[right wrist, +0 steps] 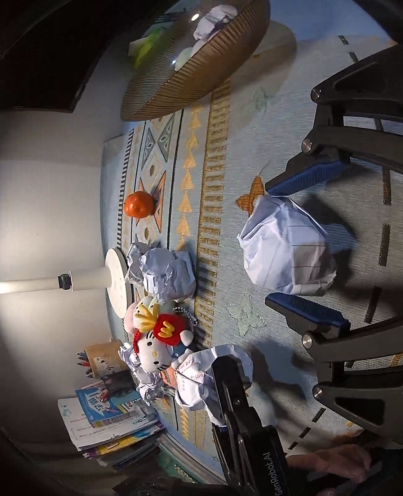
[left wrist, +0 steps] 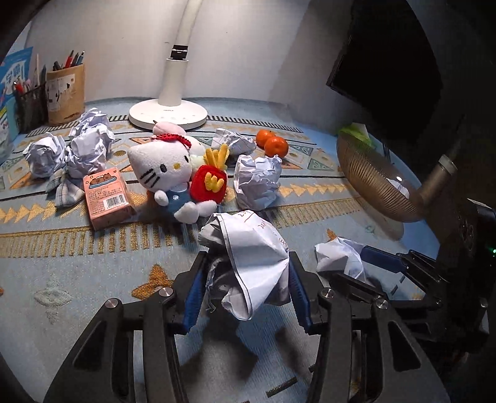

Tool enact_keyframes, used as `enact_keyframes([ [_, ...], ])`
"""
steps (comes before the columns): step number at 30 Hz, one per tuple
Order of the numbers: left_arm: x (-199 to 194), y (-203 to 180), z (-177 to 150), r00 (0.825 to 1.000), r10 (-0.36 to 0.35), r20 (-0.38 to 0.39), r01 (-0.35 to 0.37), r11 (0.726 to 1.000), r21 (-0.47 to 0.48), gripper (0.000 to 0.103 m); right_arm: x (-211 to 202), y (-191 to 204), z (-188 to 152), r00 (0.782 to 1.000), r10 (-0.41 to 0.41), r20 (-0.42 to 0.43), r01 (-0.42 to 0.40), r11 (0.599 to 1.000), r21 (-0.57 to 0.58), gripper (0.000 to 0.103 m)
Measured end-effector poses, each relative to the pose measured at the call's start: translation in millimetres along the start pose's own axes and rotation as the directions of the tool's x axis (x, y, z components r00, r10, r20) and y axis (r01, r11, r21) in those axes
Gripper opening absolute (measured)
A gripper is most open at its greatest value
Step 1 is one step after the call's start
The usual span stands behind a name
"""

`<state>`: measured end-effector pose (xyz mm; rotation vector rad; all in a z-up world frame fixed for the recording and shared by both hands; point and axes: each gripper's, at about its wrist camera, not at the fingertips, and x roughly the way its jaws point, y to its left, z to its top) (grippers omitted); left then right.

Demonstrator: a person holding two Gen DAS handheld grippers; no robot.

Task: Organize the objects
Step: 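Grasp a paper ball with the left tool while the right tool grasps another, then release both paper balls into the glass bowl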

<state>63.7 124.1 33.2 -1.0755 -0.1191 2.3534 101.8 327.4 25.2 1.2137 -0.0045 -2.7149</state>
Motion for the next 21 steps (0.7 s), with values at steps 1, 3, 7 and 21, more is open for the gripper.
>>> enact_keyframes([
  [1, -0.4, 0.0, -0.4, 1.000, -0.003, -0.003, 0.003, 1.000, -0.001, 0.046, -0.8, -0.5, -0.5, 1.000, 0.020, 0.001, -0.020, 1.000, 0.011, 0.067],
  [3, -2.9, 0.5, -1.1, 1.000, -0.007, -0.003, 0.007, 1.000, -0.002, 0.046, -1.3, -0.6, 0.2, 1.000, 0.029, 0.005, -0.029, 0.999, 0.030, 0.067],
  [7, -10.8, -5.0, 2.6, 1.000, -0.007, 0.006, 0.007, 1.000, 0.011, 0.046, 6.5, -5.5, 1.9, 1.000, 0.008, -0.030, -0.006, 0.998, 0.070, 0.053],
  [21, -25.8, -133.0, 110.0, 0.979, -0.104, 0.173, 0.060, 0.969, 0.240, 0.046, -133.8, -107.0, 57.5, 0.927, -0.224, 0.302, 0.161, 0.962, 0.221, 0.032],
])
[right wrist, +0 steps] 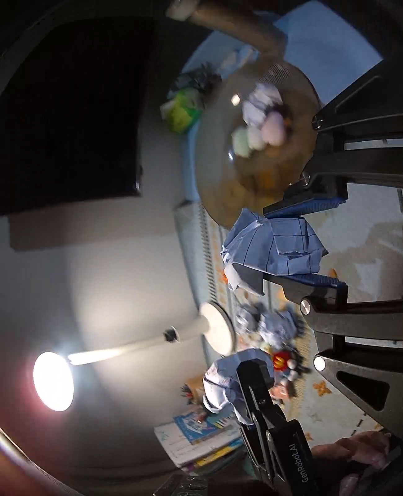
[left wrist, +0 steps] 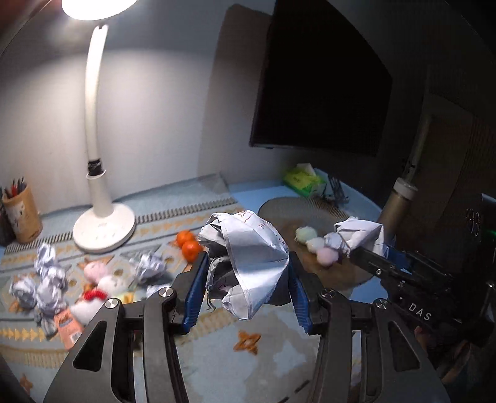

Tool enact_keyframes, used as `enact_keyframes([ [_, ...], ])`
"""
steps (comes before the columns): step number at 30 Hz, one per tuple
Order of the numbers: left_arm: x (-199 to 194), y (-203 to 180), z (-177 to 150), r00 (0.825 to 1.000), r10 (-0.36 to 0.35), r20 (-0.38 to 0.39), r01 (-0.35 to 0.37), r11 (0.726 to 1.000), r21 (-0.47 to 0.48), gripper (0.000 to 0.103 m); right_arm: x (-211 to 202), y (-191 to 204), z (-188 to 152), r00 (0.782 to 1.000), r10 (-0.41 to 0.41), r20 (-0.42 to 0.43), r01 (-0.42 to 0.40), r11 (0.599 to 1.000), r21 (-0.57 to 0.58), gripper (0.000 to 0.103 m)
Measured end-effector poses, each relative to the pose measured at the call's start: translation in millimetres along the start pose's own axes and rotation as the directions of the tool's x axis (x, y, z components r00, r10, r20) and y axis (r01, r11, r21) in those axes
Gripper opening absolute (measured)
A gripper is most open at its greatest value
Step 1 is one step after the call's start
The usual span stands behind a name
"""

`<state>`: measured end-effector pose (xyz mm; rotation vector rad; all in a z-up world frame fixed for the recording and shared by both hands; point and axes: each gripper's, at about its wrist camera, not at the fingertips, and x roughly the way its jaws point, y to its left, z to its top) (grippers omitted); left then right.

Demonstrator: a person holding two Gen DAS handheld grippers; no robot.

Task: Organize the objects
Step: 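Release both paper balls into the glass bowl, then move both tools back over the desk toward the pink box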

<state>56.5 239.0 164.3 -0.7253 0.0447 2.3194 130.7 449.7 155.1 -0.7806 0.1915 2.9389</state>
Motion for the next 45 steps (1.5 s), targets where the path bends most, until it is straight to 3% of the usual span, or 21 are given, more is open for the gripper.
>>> enact_keyframes([
  [3, 23.7, -26.5, 24.1, 0.999, -0.042, 0.016, 0.041, 0.999, 0.027, 0.046, -1.2, -35.5, 18.3, 0.991, -0.133, 0.017, 0.132, 0.990, 0.053, 0.032],
  [5, 43.2, -39.2, 33.1, 0.998, -0.066, 0.005, 0.066, 0.997, 0.030, 0.046, 6.5, -55.2, 22.6, 0.985, -0.173, -0.015, 0.173, 0.980, 0.093, 0.032],
  [13, 102.9, -69.4, 32.2, 0.991, -0.105, -0.077, 0.110, 0.992, 0.057, 0.049, 41.4, -90.8, 14.5, 0.981, -0.144, -0.127, 0.165, 0.970, 0.179, 0.033],
  [14, 107.5, -70.6, 30.6, 0.991, -0.111, -0.079, 0.116, 0.991, 0.060, 0.051, 44.8, -92.1, 13.7, 0.980, -0.144, -0.136, 0.167, 0.969, 0.184, 0.038],
  [15, 111.7, -71.5, 29.3, 0.991, -0.110, -0.077, 0.115, 0.992, 0.059, 0.059, 47.8, -93.2, 12.9, 0.979, -0.141, -0.146, 0.167, 0.968, 0.187, 0.043],
  [16, 115.5, -71.9, 27.7, 0.991, -0.106, -0.079, 0.111, 0.992, 0.054, 0.076, 50.7, -95.6, 11.4, 0.979, -0.138, -0.150, 0.165, 0.967, 0.192, 0.055],
  [18, 121.4, -68.9, 24.9, 0.990, -0.117, -0.081, 0.120, 0.992, 0.036, 0.099, 51.3, -97.8, 8.2, 0.978, -0.146, -0.148, 0.173, 0.966, 0.193, 0.066],
  [23, 113.2, -51.5, 11.9, 0.987, -0.121, -0.106, 0.121, 0.993, -0.008, 0.100, 45.9, -101.2, 3.3, 0.979, -0.142, -0.147, 0.169, 0.966, 0.193, 0.066],
  [27, 77.2, -21.5, -3.0, 0.995, -0.069, -0.071, 0.066, 0.997, -0.045, 0.100, 37.2, -81.3, 4.9, 0.989, -0.093, -0.119, 0.112, 0.979, 0.170, 0.066],
  [30, 35.7, 8.2, -10.1, 1.000, 0.010, -0.021, -0.012, 0.997, -0.076, 0.100, 31.9, -51.1, 8.8, 0.995, -0.042, -0.092, 0.053, 0.991, 0.123, 0.066],
  [34, -21.8, 51.8, -17.0, 0.990, 0.141, 0.025, -0.137, 0.983, -0.121, 0.101, 28.5, -1.6, 12.9, 0.996, 0.058, -0.073, -0.053, 0.996, 0.067, 0.066],
  [37, -57.4, 90.0, -28.6, 0.971, 0.239, 0.028, -0.231, 0.958, -0.169, 0.102, 36.7, 37.6, 8.0, 0.989, 0.117, -0.087, -0.115, 0.993, 0.022, 0.066],
  [40, -82.8, 132.4, -49.6, 0.942, 0.335, 0.017, -0.322, 0.915, -0.242, 0.102, 56.7, 75.6, -6.4, 0.974, 0.187, -0.130, -0.188, 0.982, 0.002, 0.066],
  [42, -87.2, 163.3, -66.9, 0.925, 0.380, -0.022, -0.368, 0.879, -0.302, 0.102, 73.7, 99.8, -20.7, 0.959, 0.229, -0.165, -0.233, 0.973, 0.000, 0.066],
  [45, -84.2, 203.1, -99.7, 0.881, 0.464, -0.093, -0.465, 0.813, -0.349, 0.102, 101.3, 133.2, -44.5, 0.942, 0.255, -0.221, -0.268, 0.963, -0.034, 0.066],
])
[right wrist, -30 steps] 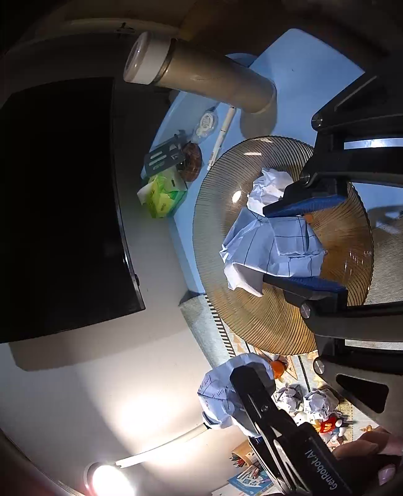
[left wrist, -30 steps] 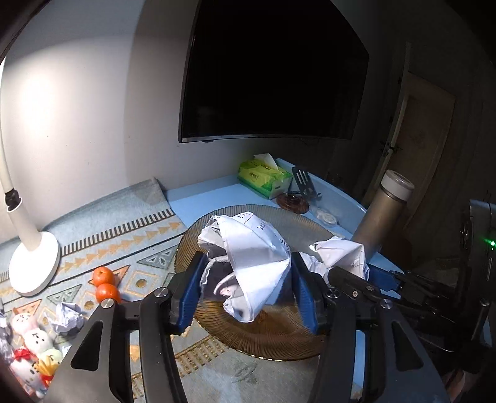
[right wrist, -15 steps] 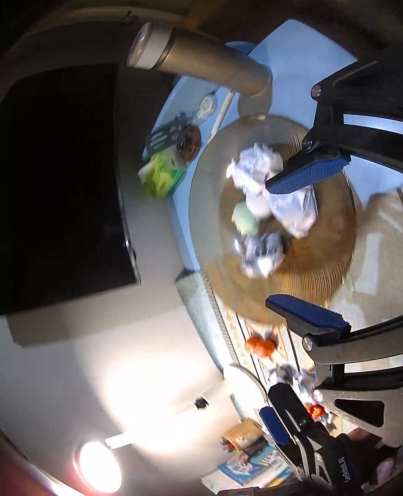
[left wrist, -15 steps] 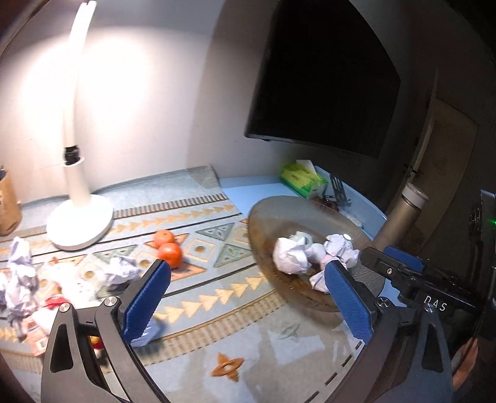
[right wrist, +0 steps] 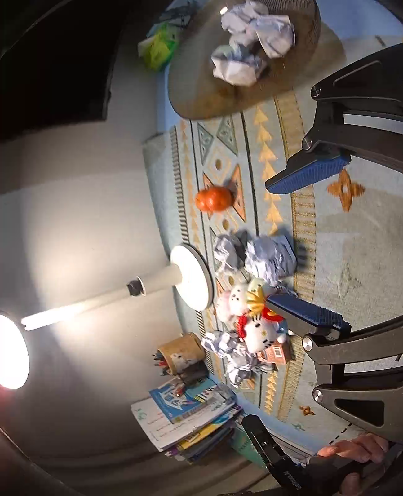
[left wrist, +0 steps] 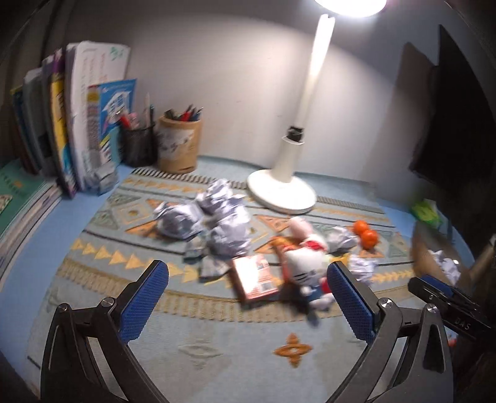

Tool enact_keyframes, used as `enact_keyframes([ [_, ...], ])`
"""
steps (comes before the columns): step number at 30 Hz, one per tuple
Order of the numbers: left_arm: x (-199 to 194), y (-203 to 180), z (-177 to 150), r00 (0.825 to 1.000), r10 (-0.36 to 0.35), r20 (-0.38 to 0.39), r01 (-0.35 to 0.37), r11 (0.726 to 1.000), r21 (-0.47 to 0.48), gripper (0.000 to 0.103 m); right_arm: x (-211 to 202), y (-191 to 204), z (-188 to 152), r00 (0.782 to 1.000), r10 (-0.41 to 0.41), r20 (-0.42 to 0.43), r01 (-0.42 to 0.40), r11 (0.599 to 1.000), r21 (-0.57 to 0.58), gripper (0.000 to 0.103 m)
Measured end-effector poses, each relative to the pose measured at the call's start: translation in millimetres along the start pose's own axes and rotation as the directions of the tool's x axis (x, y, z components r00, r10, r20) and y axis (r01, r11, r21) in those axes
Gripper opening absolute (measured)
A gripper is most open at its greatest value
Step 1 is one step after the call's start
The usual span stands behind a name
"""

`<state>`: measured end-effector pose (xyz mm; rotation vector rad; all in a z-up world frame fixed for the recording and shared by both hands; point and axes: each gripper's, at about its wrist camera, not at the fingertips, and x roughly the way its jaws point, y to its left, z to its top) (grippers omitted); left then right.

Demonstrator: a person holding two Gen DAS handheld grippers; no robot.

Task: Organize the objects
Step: 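Move both tools back over the desk toward the pink box, then grasp the pink card box with the left tool while the right tool grasps a paper ball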

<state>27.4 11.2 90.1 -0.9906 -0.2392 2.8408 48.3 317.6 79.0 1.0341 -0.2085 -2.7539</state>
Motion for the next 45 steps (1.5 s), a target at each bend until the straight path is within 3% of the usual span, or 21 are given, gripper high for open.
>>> enact_keyframes([
  [6, 34.5, 29.5, -29.5, 0.999, 0.019, -0.048, -0.020, 1.000, -0.016, 0.102, 43.4, 21.7, -23.4, 0.998, -0.015, -0.065, 0.011, 0.998, -0.069, 0.066],
  [11, 33.9, 25.1, -31.3, 0.999, 0.013, -0.033, -0.013, 1.000, 0.006, 0.102, 45.4, 20.7, -22.4, 0.998, -0.034, -0.054, 0.029, 0.996, -0.080, 0.075],
  [15, 32.3, 19.4, -32.9, 1.000, 0.011, -0.025, -0.010, 0.999, 0.040, 0.102, 40.7, 24.5, -22.5, 0.997, -0.070, -0.017, 0.068, 0.993, -0.099, 0.077],
  [18, 31.4, 15.6, -34.4, 0.999, 0.021, -0.025, -0.020, 0.998, 0.061, 0.102, 36.1, 30.2, -24.5, 0.994, -0.106, 0.016, 0.107, 0.986, -0.126, 0.086],
  [29, 34.7, 17.7, -32.8, 0.999, 0.019, -0.045, -0.016, 0.998, 0.060, 0.102, 37.1, 35.8, -26.2, 0.991, -0.131, 0.023, 0.133, 0.978, -0.161, 0.087],
  [32, 48.6, 15.5, -30.3, 0.990, 0.074, -0.121, -0.068, 0.996, 0.052, 0.102, 37.7, 35.0, -26.0, 0.991, -0.130, 0.017, 0.131, 0.979, -0.154, 0.087],
  [34, 61.7, 11.9, -25.5, 0.981, 0.049, -0.189, -0.048, 0.999, 0.013, 0.101, 38.6, 34.4, -25.4, 0.991, -0.135, 0.011, 0.135, 0.980, -0.148, 0.087],
  [36, 73.1, 4.9, -18.6, 0.973, -0.003, -0.230, -0.005, 0.999, -0.034, 0.100, 39.9, 31.4, -23.9, 0.992, -0.129, -0.001, 0.127, 0.983, -0.135, 0.087],
  [38, 85.1, -8.3, -11.4, 0.970, 0.016, -0.242, -0.015, 1.000, 0.005, 0.099, 40.4, 23.7, -21.0, 0.996, -0.092, -0.017, 0.090, 0.991, -0.101, 0.087],
  [41, 101.9, -21.3, -6.9, 0.967, 0.040, -0.252, -0.028, 0.998, 0.050, 0.083, 42.0, 4.9, -16.6, 0.998, -0.022, -0.053, 0.022, 1.000, -0.012, 0.086],
  [45, 113.9, -24.7, -8.4, 0.963, 0.046, -0.264, -0.030, 0.998, 0.063, 0.082, 42.6, -2.3, -7.2, 0.993, 0.026, -0.115, -0.024, 1.000, 0.017, 0.086],
])
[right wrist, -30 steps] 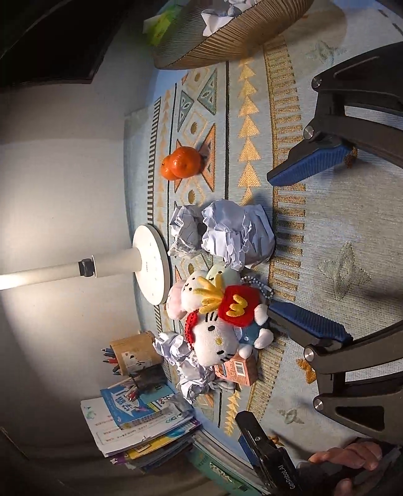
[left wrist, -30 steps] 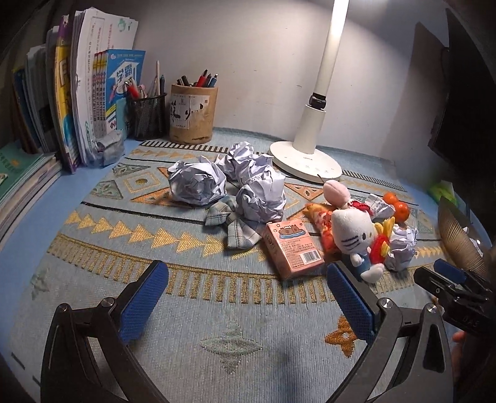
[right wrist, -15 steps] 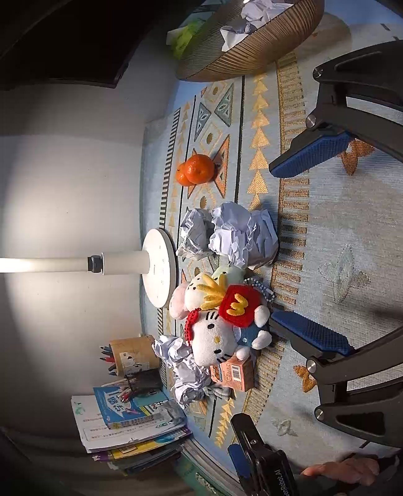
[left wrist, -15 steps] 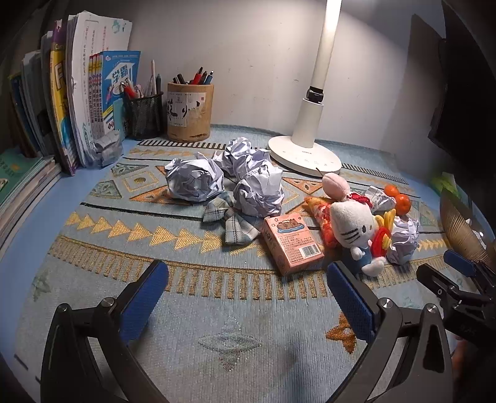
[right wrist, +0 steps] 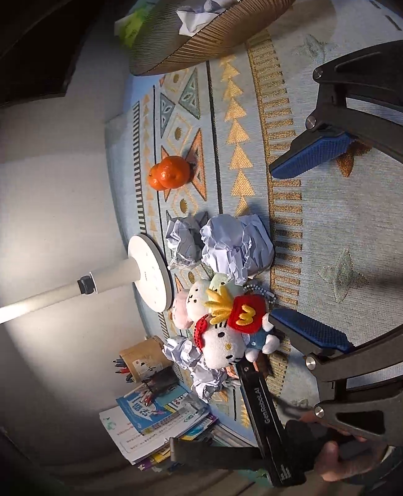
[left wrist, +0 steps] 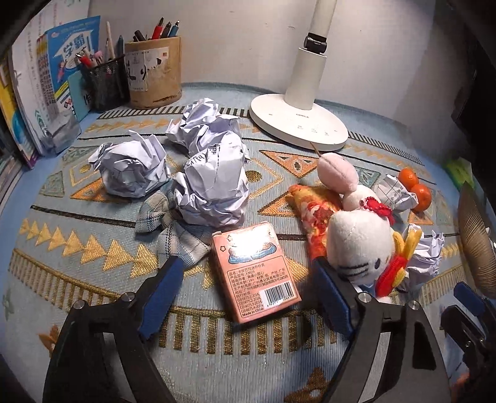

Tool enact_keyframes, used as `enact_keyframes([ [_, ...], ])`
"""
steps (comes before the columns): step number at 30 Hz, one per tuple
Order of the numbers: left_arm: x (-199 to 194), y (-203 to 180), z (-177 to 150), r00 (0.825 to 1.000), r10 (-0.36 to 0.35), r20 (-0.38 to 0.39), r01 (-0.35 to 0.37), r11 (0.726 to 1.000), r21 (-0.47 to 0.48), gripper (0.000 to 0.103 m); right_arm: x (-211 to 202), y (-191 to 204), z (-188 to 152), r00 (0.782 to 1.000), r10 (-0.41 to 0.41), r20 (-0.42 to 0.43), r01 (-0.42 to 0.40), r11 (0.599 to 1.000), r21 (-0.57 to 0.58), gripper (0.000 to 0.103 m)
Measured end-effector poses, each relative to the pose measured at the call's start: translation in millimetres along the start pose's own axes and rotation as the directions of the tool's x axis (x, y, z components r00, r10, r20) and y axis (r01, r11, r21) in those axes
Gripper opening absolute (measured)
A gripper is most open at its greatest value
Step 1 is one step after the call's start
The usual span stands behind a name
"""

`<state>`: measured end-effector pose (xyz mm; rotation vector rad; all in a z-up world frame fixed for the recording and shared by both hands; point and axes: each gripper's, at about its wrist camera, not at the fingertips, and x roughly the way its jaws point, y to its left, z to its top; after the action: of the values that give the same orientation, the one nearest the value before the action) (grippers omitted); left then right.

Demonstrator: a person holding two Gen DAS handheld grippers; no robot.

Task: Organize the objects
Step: 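Grasp the pink card box with the left tool while the right tool grasps a paper ball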

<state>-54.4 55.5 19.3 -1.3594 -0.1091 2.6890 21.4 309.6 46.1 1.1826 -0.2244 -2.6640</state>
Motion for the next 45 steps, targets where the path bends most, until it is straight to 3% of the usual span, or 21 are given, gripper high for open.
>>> enact_keyframes([
  [2, 2.7, -2.9, -2.2, 1.000, 0.016, 0.005, -0.016, 1.000, 0.024, 0.078, 3.0, 5.6, 8.9, 0.999, 0.001, -0.036, -0.002, 1.000, -0.026, 0.086],
  [4, 2.5, -3.3, -3.1, 1.000, 0.023, 0.009, -0.023, 0.999, 0.026, 0.061, 13.2, 9.4, 17.5, 0.997, -0.024, -0.067, 0.021, 0.999, -0.039, 0.086],
  [5, 1.4, -2.5, -3.5, 1.000, 0.015, 0.012, -0.015, 1.000, 0.027, 0.057, 19.9, 9.5, 21.0, 0.997, -0.029, -0.074, 0.027, 0.999, -0.039, 0.086],
  [6, 0.0, -1.8, -4.1, 1.000, 0.000, 0.013, -0.001, 1.000, 0.032, 0.044, 26.9, 9.3, 23.6, 0.996, -0.026, -0.081, 0.024, 0.999, -0.031, 0.085],
  [10, -8.5, 4.6, -13.2, 0.998, -0.066, 0.009, 0.066, 0.997, 0.042, 0.042, 52.7, 5.1, 30.0, 0.995, -0.005, -0.095, 0.006, 1.000, 0.010, 0.064],
  [11, -13.2, 5.5, -16.7, 0.995, -0.096, 0.012, 0.096, 0.994, 0.050, 0.042, 58.9, 4.8, 30.4, 0.994, -0.020, -0.105, 0.021, 1.000, 0.013, 0.055],
  [12, -18.0, 6.1, -20.6, 0.993, -0.117, 0.012, 0.116, 0.991, 0.059, 0.042, 62.5, 4.3, 29.6, 0.994, -0.022, -0.111, 0.023, 1.000, 0.015, 0.054],
  [19, -56.0, 3.2, -49.0, 0.982, -0.191, -0.004, 0.188, 0.963, 0.193, 0.042, 18.1, 13.8, 14.9, 0.998, 0.051, -0.046, -0.052, 0.998, -0.029, 0.053],
  [22, -66.8, 3.7, -62.2, 0.977, -0.212, -0.024, 0.212, 0.955, 0.207, 0.042, -7.9, 19.9, -4.6, 0.999, 0.018, -0.033, -0.021, 0.995, -0.095, 0.053],
  [26, -70.5, 0.8, -77.3, 0.977, -0.211, -0.024, 0.211, 0.952, 0.221, 0.042, -18.0, 19.7, -28.4, 0.998, -0.012, -0.068, 0.003, 0.990, -0.140, 0.053],
  [31, -62.7, -3.4, -82.8, 0.983, -0.184, -0.023, 0.184, 0.954, 0.236, 0.045, -2.4, 11.5, -39.6, 0.992, -0.017, -0.125, -0.001, 0.991, -0.136, 0.053],
  [33, -62.5, -4.1, -83.5, 0.987, -0.162, -0.016, 0.161, 0.958, 0.236, 0.055, -5.0, 9.7, -40.4, 0.993, -0.006, -0.118, -0.009, 0.992, -0.124, 0.058],
  [34, -62.4, -3.7, -84.0, 0.987, -0.157, -0.016, 0.156, 0.959, 0.235, 0.071, -6.7, 8.5, -40.7, 0.993, -0.009, -0.115, -0.005, 0.993, -0.115, 0.070],
  [35, -63.1, -3.5, -84.9, 0.988, -0.154, -0.011, 0.152, 0.962, 0.229, 0.077, -9.2, 7.4, -42.1, 0.994, -0.009, -0.105, -0.002, 0.994, -0.107, 0.080],
  [36, -64.6, -3.1, -86.1, 0.988, -0.152, -0.001, 0.149, 0.964, 0.221, 0.081, -11.3, 7.5, -44.1, 0.995, -0.006, -0.097, -0.004, 0.995, -0.103, 0.083],
  [41, -64.4, -10.4, -91.9, 0.984, -0.175, -0.003, 0.172, 0.962, 0.214, 0.079, -12.3, 8.9, -48.1, 0.997, -0.014, -0.078, 0.007, 0.996, -0.087, 0.083],
  [43, -64.0, -18.2, -93.3, 0.990, -0.141, 0.003, 0.137, 0.963, 0.233, 0.060, -10.1, 9.0, -44.0, 0.997, -0.013, -0.070, 0.008, 0.998, -0.069, 0.083],
  [44, -64.1, -20.9, -93.5, 0.992, -0.123, 0.009, 0.117, 0.963, 0.242, 0.054, -7.9, 8.9, -41.9, 0.997, -0.015, -0.072, 0.011, 0.998, -0.059, 0.077],
  [45, -64.1, -22.3, -93.2, 0.993, -0.119, 0.009, 0.113, 0.963, 0.246, 0.040, -5.3, 8.7, -40.4, 0.997, -0.009, -0.078, 0.005, 0.999, -0.053, 0.068],
])
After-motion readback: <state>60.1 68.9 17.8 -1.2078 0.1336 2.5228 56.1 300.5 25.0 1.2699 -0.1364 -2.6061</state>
